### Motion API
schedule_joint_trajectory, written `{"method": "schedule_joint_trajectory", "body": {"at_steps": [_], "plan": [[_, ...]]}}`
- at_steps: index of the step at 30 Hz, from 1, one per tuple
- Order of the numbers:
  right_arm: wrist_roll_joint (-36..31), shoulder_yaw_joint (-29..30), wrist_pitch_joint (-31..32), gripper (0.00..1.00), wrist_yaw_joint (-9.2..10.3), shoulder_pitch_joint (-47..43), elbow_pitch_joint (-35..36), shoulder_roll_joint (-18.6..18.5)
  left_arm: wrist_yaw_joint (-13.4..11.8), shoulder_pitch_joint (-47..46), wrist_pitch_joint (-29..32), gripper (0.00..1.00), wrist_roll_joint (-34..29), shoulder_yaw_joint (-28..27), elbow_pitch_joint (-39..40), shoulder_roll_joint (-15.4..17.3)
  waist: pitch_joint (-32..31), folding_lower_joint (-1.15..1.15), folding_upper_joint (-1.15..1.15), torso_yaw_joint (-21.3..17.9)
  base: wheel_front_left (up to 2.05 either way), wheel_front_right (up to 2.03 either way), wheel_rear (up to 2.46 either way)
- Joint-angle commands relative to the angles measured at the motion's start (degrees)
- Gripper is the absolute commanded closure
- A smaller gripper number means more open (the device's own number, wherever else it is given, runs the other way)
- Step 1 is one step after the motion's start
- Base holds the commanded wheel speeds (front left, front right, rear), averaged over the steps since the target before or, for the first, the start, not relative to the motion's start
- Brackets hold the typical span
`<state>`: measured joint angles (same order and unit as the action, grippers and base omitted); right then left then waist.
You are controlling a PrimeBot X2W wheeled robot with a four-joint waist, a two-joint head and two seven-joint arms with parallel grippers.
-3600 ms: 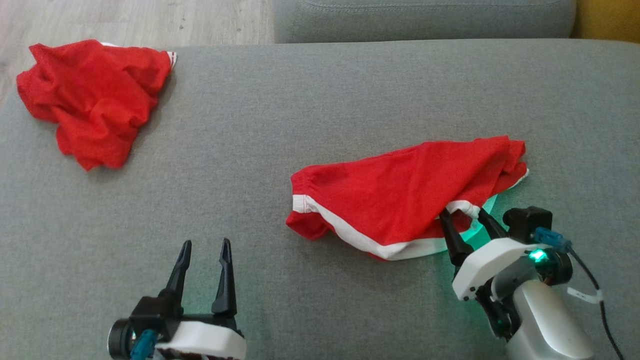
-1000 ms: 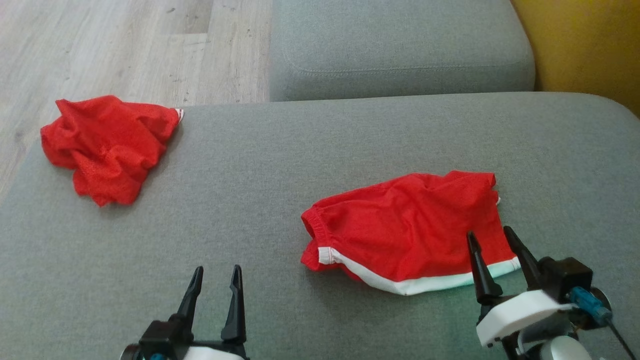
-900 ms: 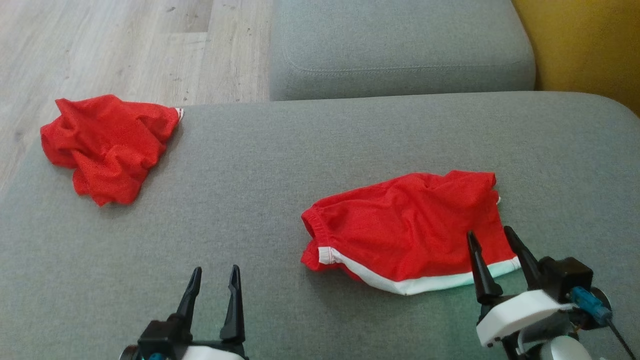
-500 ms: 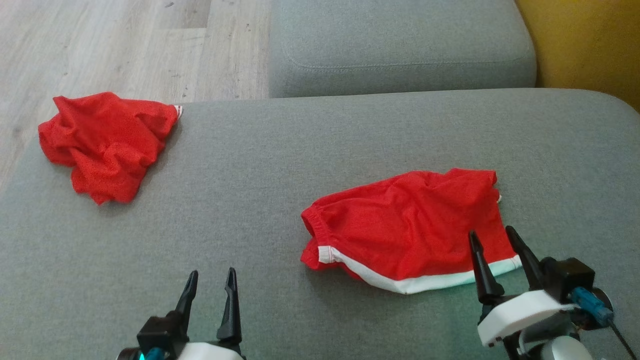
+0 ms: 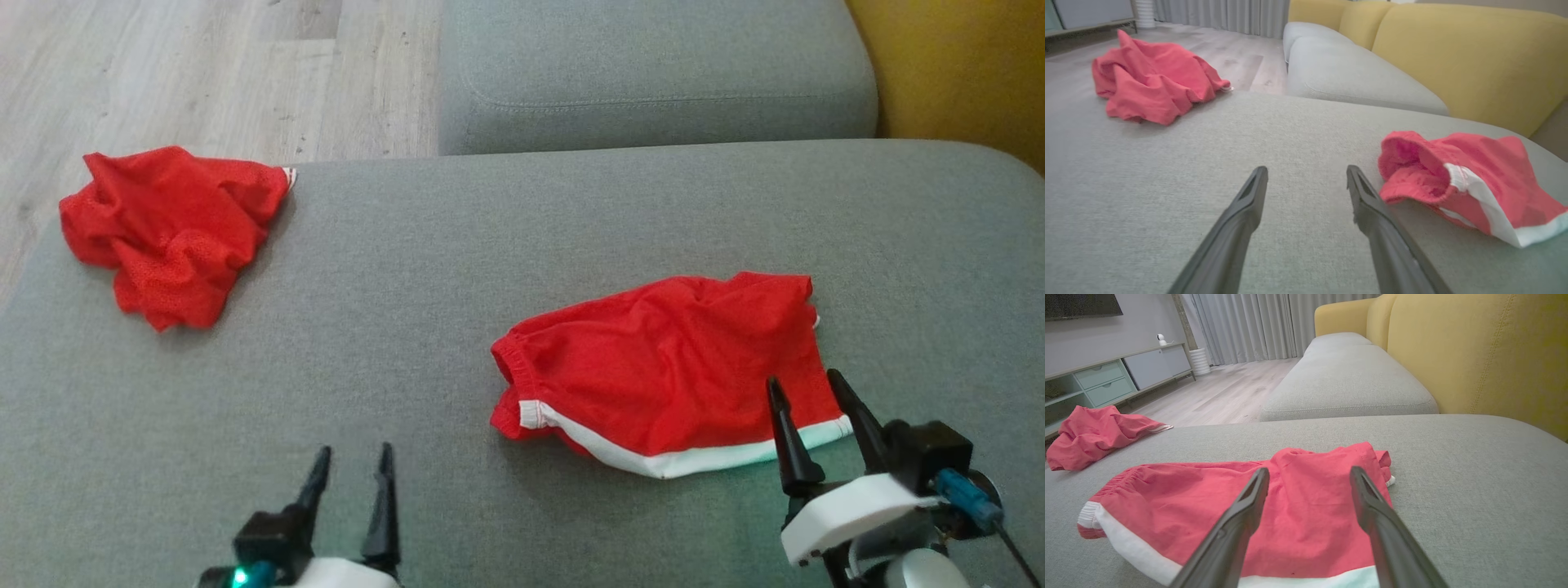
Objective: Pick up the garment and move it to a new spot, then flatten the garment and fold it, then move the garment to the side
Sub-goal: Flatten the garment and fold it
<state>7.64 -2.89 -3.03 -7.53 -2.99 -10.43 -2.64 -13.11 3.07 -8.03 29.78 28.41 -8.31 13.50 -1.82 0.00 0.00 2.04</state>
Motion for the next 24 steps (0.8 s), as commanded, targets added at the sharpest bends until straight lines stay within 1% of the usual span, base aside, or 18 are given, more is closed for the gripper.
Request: {"method": "schedule_joint_trajectory", "body": {"at_steps": [1,4,8,9,13,19,24], "plan": [[-0.01,-0.85,-0.34,0.00,0.04,2.76,1.85,-0.24,0.50,-2.32,1.41,0.00,-0.07,-0.25,2.53,0.65,0.31,0.00,0.00,-0.15,0.00,0.00,0.00],[-0.15,-0.39,-0.09,0.00,0.04,2.85,2.09,-0.24,2.52,-4.42,5.14,0.00,0.00,2.54,3.93,0.19,0.87,0.00,0.00,-0.47,0.00,0.00,0.00],[-0.39,0.04,0.01,0.00,0.04,3.26,1.94,-0.24,5.46,-8.26,11.82,0.00,0.44,6.57,5.19,-0.76,1.77,0.00,0.00,-1.45,0.00,0.00,0.00],[-0.39,0.04,0.01,0.00,0.04,3.26,1.94,-0.24,5.46,-8.26,11.82,0.00,0.44,6.57,5.19,-0.76,1.77,0.00,0.00,-1.45,0.00,0.00,0.00],[-0.47,-0.18,0.16,0.00,0.04,3.95,2.08,-0.24,7.67,-12.01,17.50,0.00,1.21,9.19,4.45,-1.63,3.26,0.00,0.00,-3.16,0.00,0.00,0.00],[-0.56,0.12,0.06,0.00,0.04,5.23,2.03,-0.24,7.47,-15.84,20.16,0.00,0.94,9.45,2.22,-2.27,5.86,0.00,0.00,-6.21,0.00,0.00,0.00],[-1.26,1.88,-0.10,0.00,0.04,5.86,1.83,-0.24,7.72,-16.72,20.45,0.00,1.47,9.48,1.73,-2.67,7.30,0.00,0.00,-7.45,0.00,0.00,0.00]]}}
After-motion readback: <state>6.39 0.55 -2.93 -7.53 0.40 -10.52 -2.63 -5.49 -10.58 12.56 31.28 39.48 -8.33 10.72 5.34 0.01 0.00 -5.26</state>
